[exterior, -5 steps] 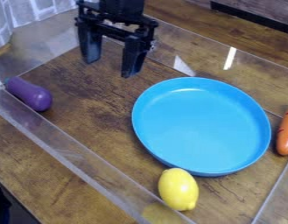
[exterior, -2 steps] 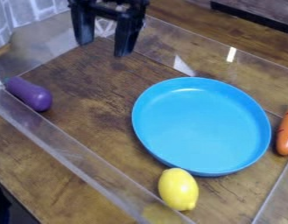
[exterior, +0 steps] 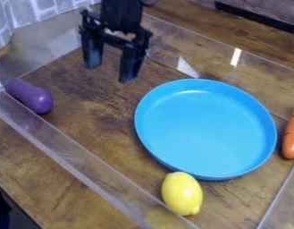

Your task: Move the carrot to the right side

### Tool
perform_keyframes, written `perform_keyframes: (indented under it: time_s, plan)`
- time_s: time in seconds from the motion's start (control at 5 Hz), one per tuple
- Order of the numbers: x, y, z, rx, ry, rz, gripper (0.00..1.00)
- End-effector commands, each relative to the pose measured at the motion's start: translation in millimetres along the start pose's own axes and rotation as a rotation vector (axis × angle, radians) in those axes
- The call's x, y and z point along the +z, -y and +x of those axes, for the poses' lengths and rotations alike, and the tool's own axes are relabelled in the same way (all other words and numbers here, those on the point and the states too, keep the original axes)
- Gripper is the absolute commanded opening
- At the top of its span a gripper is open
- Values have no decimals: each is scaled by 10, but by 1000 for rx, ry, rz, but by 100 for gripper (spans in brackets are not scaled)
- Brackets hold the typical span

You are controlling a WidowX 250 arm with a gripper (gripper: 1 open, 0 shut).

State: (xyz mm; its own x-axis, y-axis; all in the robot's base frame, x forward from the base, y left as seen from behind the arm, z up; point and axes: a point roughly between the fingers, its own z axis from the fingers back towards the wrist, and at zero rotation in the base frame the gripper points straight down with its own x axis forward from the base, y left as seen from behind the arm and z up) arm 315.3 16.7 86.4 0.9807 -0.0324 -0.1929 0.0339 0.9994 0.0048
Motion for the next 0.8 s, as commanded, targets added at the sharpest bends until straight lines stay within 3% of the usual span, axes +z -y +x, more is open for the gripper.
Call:
perform_keyframes:
  time_s: [0.0, 0.2, 0.6]
  plan:
    - [213, -139, 144, 49, 70, -17, 100]
    - [194, -224, 184, 93, 75, -33, 100]
    - [114, -310, 65, 106, 80, -42, 100]
